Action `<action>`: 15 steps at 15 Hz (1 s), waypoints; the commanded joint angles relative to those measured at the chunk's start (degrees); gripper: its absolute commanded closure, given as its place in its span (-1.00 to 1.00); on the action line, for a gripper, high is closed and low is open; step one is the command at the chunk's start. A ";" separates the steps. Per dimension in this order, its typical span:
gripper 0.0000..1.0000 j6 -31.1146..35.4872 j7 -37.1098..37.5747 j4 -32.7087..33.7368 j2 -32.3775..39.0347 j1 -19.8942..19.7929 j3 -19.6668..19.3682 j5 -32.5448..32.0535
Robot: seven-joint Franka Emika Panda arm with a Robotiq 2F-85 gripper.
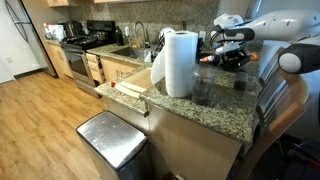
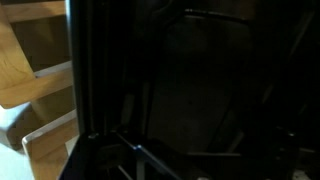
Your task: Remove the clear bottle from the black bowl and put the white and orange bottle in the black bowl
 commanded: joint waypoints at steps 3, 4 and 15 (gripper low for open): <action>-1.00 -4.15 -3.61 9.70 4.78 -2.63 1.88 0.29; -1.00 -4.12 -5.52 10.61 5.18 -3.23 2.39 0.40; -1.00 -4.12 -7.27 12.80 6.32 -4.23 3.10 0.47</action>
